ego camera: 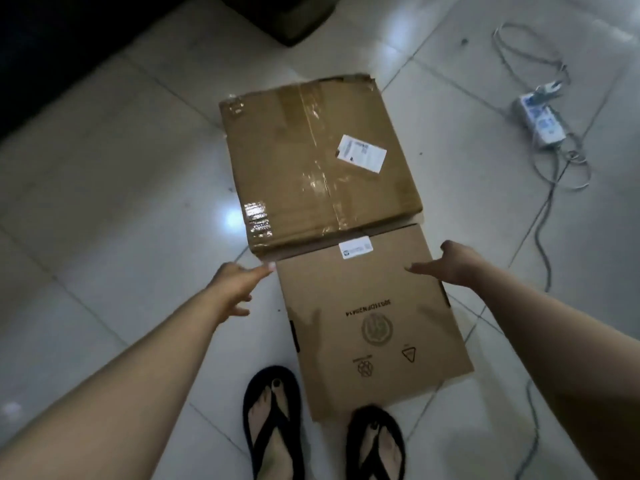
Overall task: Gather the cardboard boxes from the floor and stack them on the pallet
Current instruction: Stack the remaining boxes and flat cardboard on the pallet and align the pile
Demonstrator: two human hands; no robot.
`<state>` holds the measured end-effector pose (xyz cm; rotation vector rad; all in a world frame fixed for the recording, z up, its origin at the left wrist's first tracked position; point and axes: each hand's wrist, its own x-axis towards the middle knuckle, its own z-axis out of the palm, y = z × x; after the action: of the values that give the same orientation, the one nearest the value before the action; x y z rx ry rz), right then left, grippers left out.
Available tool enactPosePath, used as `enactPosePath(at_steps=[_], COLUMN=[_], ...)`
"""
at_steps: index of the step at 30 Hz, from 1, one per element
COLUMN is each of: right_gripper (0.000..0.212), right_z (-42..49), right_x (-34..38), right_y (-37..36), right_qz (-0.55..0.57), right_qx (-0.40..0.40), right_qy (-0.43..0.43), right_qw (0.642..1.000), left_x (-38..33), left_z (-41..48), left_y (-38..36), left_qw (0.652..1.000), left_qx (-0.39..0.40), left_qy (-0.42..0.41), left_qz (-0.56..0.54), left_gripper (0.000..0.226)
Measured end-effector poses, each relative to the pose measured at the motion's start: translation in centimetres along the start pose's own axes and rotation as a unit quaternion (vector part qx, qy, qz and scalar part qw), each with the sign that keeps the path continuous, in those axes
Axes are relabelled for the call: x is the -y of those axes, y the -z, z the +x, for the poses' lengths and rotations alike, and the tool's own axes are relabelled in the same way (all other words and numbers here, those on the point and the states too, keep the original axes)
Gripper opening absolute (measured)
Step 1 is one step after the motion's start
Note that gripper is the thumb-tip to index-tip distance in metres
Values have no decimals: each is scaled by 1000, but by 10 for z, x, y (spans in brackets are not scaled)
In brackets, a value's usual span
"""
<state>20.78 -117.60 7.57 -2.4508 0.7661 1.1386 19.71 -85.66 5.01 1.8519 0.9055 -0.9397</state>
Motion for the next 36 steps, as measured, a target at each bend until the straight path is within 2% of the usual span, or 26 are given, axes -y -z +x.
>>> enactPosePath(at_steps=[2,6,11,15,18,22,27,29,33,36], right_gripper=[87,86,81,74,75,65,52,46,32,32], right_z=[51,112,122,84,38,-51,-185,-228,-341,-434], right_x=[-25,-75,-96,-77,-46,27,179,228,362,454], right_y=[-48,-112,-124,-90,-44,25,94,104,111,104], right_qz=[62,146,217,254,267,255,203,173,126,127], right_qx=[16,-4,-35,-41,-48,-38,-3,-4,-5,8], right_qy=[-51,-103,-114,-90,-61,12,175,218,309,368], right_qw=[997,984,969,962,961,966,963,961,943,921], left_x=[37,92,106,93,78,60,61,60,77,101], left_z=[41,93,99,57,-3,-103,-235,-266,-334,-378], left_y=[-48,-127,-145,-111,-63,24,183,224,350,447], left_qw=[996,986,984,979,969,952,910,897,847,808], left_qx=[46,69,50,18,12,-13,-82,-96,-196,-257], left_qy=[57,95,93,66,67,58,30,21,-48,-78], left_qz=[-50,-119,-143,-193,-236,-299,-405,-431,-491,-525], left_gripper=[87,102,68,63,62,49,41,40,37,52])
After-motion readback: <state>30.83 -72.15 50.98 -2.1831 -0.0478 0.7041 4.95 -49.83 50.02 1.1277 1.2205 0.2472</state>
